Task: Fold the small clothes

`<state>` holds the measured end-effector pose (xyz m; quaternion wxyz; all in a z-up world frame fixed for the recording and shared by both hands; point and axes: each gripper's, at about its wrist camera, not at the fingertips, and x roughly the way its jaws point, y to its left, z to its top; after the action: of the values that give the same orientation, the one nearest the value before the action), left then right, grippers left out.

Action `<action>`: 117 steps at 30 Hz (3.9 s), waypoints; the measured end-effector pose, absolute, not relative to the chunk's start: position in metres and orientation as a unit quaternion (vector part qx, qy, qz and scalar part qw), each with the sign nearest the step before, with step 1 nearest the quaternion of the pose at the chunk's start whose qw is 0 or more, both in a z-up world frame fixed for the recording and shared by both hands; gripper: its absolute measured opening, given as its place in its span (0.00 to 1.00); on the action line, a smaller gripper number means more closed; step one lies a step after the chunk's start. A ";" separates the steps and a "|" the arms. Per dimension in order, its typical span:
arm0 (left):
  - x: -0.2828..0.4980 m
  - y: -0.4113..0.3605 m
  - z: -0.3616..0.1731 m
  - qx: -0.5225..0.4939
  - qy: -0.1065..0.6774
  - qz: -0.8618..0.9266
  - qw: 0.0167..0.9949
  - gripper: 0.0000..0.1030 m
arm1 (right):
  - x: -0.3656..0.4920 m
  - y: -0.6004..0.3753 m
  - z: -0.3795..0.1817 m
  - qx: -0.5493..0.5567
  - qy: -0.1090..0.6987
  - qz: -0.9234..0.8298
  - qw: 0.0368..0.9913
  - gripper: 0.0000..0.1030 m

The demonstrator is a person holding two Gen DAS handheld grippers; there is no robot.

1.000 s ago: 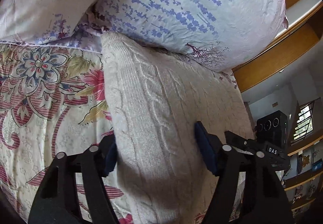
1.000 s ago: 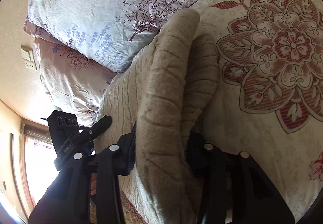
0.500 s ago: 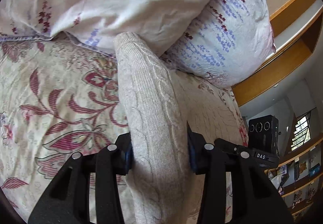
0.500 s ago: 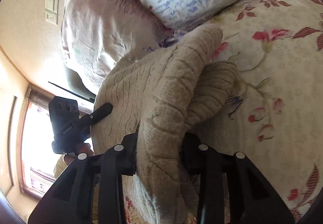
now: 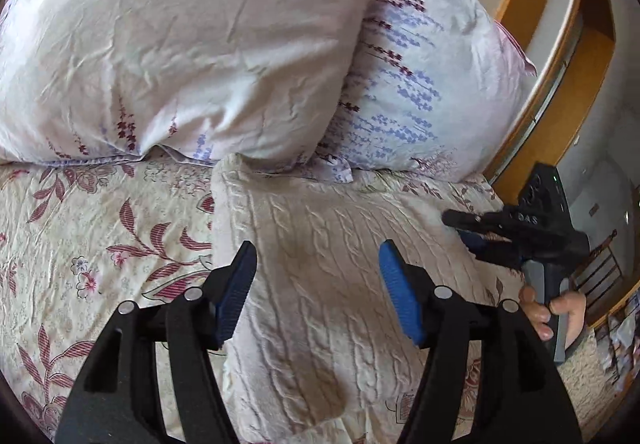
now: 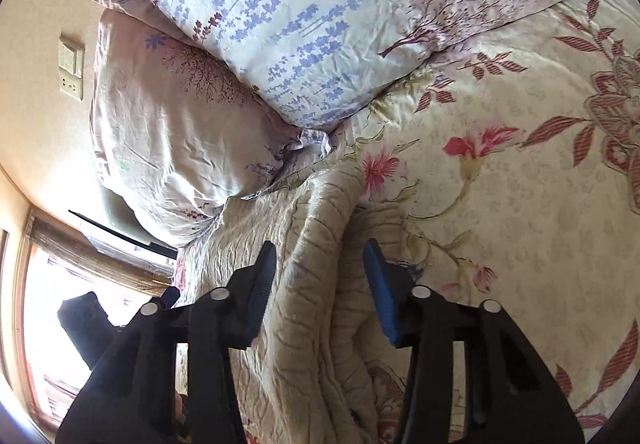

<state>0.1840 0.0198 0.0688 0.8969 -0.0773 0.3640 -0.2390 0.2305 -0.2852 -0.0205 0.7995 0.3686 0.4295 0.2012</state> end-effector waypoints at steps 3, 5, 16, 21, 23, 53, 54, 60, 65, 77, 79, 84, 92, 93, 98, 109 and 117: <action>0.178 -0.005 0.057 -0.037 0.385 -0.252 0.887 0.62 | 0.228 -0.276 -0.022 0.343 0.433 0.180 0.814 0.10; 0.177 -0.014 0.049 -0.007 0.385 -0.247 0.889 0.62 | 0.230 -0.274 -0.022 0.329 0.435 0.151 0.824 0.09; 0.151 0.001 0.059 0.018 0.352 -0.239 0.905 0.71 | 0.214 -0.285 -0.019 0.356 0.432 0.160 0.813 0.37; 0.123 0.027 0.062 0.065 0.322 -0.186 0.926 0.74 | 0.148 -0.286 -0.012 0.346 0.411 0.184 0.823 0.51; 0.121 0.030 0.056 0.075 0.334 -0.174 0.923 0.74 | 0.134 -0.282 -0.013 0.347 0.408 0.190 0.823 0.39; 0.131 0.059 0.031 0.055 0.371 -0.096 0.922 0.73 | 0.086 -0.231 0.006 0.204 0.371 0.131 0.897 0.26; 0.131 0.059 0.030 0.055 0.372 -0.096 0.921 0.73 | 0.086 -0.229 0.005 0.198 0.372 0.128 0.898 0.26; 0.137 0.059 0.023 0.058 0.383 -0.093 0.917 0.74 | 0.094 -0.221 -0.004 0.171 0.398 0.110 0.894 0.26; 0.141 0.059 0.015 0.056 0.395 -0.090 0.913 0.75 | 0.099 -0.210 -0.004 0.130 0.413 0.090 0.897 0.26; 0.106 0.066 0.031 0.031 0.367 -0.082 0.926 0.95 | 0.063 -0.240 0.017 0.144 0.347 0.017 0.927 0.86; 0.094 0.062 0.029 0.024 0.374 -0.090 0.923 0.96 | 0.056 -0.234 0.016 0.128 0.351 0.009 0.928 0.89; 0.082 0.038 0.011 0.033 0.411 -0.092 0.906 0.98 | 0.050 -0.209 0.005 0.104 0.369 0.004 0.924 0.99; 0.095 0.028 -0.008 0.041 0.447 -0.075 0.890 0.98 | 0.060 -0.179 -0.018 0.050 0.421 -0.002 0.905 0.99; 0.095 0.028 -0.008 0.040 0.447 -0.074 0.890 0.98 | 0.061 -0.177 -0.021 0.050 0.428 0.001 0.903 0.99; 0.097 0.028 -0.009 0.040 0.446 -0.070 0.891 0.98 | 0.066 -0.165 -0.030 0.026 0.456 0.003 0.890 0.99; 0.097 0.028 -0.009 0.041 0.446 -0.074 0.891 0.98 | 0.065 -0.165 -0.031 0.025 0.456 0.007 0.889 0.99; 0.097 0.028 -0.010 0.041 0.446 -0.076 0.891 0.98 | 0.065 -0.165 -0.031 0.025 0.456 0.008 0.889 0.99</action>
<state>0.0972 0.0276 -0.0098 0.8910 0.0406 0.4459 -0.0757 0.0654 -0.1652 -0.0312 0.8894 0.0246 0.4564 0.0076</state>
